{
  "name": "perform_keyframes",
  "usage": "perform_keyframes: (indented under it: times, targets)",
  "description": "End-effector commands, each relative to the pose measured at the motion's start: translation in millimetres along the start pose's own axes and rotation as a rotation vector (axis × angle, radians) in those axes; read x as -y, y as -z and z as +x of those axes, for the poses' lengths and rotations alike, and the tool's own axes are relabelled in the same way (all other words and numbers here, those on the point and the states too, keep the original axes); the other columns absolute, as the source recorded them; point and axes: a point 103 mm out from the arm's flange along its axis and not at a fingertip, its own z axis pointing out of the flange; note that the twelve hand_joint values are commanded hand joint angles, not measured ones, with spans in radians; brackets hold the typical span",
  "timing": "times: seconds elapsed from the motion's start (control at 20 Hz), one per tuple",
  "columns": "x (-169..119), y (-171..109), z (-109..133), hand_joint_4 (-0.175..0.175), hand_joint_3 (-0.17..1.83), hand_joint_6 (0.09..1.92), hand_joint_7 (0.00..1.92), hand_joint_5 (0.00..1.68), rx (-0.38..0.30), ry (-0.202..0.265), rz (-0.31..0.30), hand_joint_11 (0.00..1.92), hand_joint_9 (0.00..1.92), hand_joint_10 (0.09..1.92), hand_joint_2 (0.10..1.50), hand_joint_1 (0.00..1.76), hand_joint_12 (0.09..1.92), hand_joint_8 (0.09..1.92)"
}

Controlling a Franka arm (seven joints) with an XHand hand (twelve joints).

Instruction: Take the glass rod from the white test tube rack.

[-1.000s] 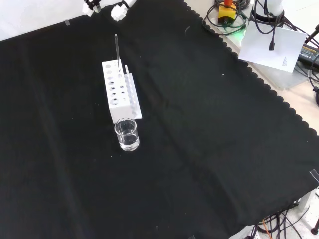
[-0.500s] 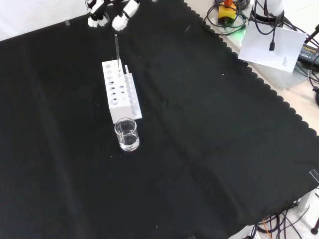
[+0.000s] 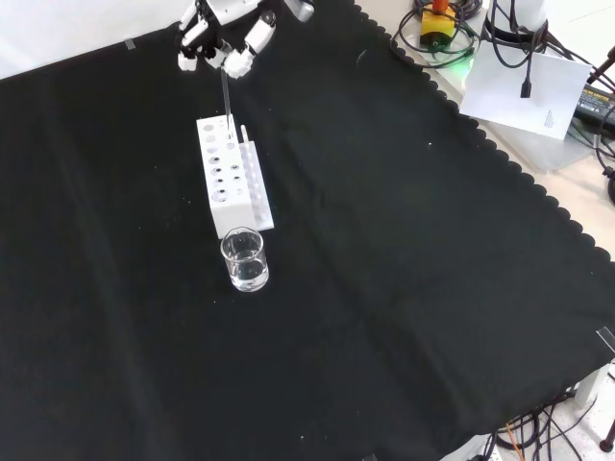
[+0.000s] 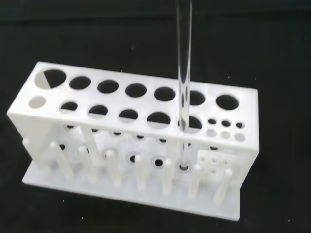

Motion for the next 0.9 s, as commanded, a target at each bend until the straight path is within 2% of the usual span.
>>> perform_keyframes:
  times: [0.05,0.25,0.55,0.75,0.85,0.9]
  targets:
    - [-6.3,-19.8,5.6,-0.175,-0.17,0.74,1.05,0.36,0.004,0.037,0.018,0.58,1.3,0.96,1.22,0.68,1.31,0.97]
    - [-9.3,-26.7,3.0,-0.175,-0.17,0.82,1.14,0.45,0.014,0.041,0.029,0.72,1.44,0.89,1.22,0.73,1.27,0.94]
    - [-12.4,-26.8,-1.8,-0.175,-0.17,0.87,1.21,0.63,0.024,0.042,0.015,0.96,1.55,0.89,1.21,0.87,1.19,0.92]
    - [-15.4,-22.5,1.5,-0.175,-0.17,0.85,1.29,0.76,0.066,0.027,-0.001,1.18,1.61,0.85,1.22,1.0,1.1,0.88]
    - [-15.8,-22.4,3.4,-0.175,-0.11,1.06,1.32,0.83,0.062,0.033,-0.017,1.33,1.64,0.82,1.21,1.08,1.02,0.88]
    - [-16.3,-22.5,2.8,-0.175,-0.08,1.11,1.34,0.85,0.059,0.034,-0.018,1.39,1.65,0.81,1.2,1.11,0.98,0.88]
